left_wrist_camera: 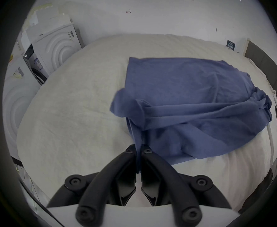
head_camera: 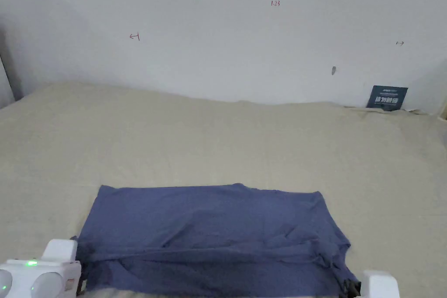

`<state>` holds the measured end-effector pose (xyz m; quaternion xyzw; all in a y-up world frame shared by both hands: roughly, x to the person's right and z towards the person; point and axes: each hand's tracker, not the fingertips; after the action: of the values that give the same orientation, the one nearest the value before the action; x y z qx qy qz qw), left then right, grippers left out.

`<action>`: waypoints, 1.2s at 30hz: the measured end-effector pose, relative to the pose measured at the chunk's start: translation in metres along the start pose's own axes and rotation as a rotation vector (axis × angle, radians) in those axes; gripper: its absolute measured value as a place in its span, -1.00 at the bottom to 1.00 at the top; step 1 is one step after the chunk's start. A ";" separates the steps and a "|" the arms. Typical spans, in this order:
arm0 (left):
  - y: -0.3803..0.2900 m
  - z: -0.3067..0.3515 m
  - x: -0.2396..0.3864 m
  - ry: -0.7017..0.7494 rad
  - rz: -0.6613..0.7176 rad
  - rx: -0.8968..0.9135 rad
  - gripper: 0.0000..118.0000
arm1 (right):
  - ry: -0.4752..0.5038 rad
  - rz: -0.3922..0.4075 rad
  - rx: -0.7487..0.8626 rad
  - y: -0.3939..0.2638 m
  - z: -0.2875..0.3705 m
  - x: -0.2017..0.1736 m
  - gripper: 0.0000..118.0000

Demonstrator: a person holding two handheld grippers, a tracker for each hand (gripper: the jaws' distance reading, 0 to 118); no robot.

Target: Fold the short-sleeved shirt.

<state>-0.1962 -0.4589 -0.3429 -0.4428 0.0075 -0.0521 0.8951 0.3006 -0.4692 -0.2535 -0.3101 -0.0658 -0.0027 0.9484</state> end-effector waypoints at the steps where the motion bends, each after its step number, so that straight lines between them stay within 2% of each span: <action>1: -0.001 0.006 -0.001 -0.005 -0.004 0.008 -1.00 | 0.018 0.004 -0.039 0.003 -0.011 0.004 -0.93; 2: -0.003 0.010 -0.002 -0.010 0.000 0.013 -1.00 | 0.025 0.005 -0.073 0.006 -0.021 0.007 -0.86; 5: -0.003 0.017 -0.008 -0.024 0.019 0.025 -1.00 | 0.044 -0.014 -0.135 0.012 -0.050 0.014 -0.05; 6: -0.004 0.018 -0.009 -0.029 0.026 0.025 -1.00 | 0.044 -0.016 -0.161 0.013 -0.058 0.015 0.00; 11: -0.008 0.018 -0.014 -0.046 0.043 0.023 -1.00 | 0.038 -0.004 -0.271 0.010 -0.097 0.018 0.00; 14: -0.007 0.015 -0.017 -0.055 0.054 0.022 -1.00 | 0.033 0.027 -0.266 0.010 -0.100 0.014 -0.04; 15: -0.008 0.016 -0.017 -0.058 0.058 0.022 -1.00 | 0.038 0.044 -0.261 0.010 -0.099 0.013 -0.17; 17: -0.008 0.015 -0.018 -0.064 0.063 0.028 -1.00 | 0.083 0.042 -0.224 0.011 -0.096 0.014 -0.87; 24: -0.003 0.031 -0.029 -0.101 0.090 0.072 -1.00 | 0.055 0.049 -0.159 0.022 -0.063 0.011 -0.87; 27: 0.002 0.046 -0.038 -0.109 0.095 0.099 -1.00 | 0.038 0.082 -0.096 0.036 -0.032 0.007 -0.88; 36: -0.011 0.086 -0.063 -0.157 0.117 0.117 -1.00 | 0.004 0.106 -0.089 0.031 0.051 0.013 -0.88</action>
<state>-0.2548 -0.3910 -0.2844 -0.3913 -0.0397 0.0345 0.9187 0.3082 -0.4133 -0.2293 -0.3552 -0.0470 0.0441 0.9326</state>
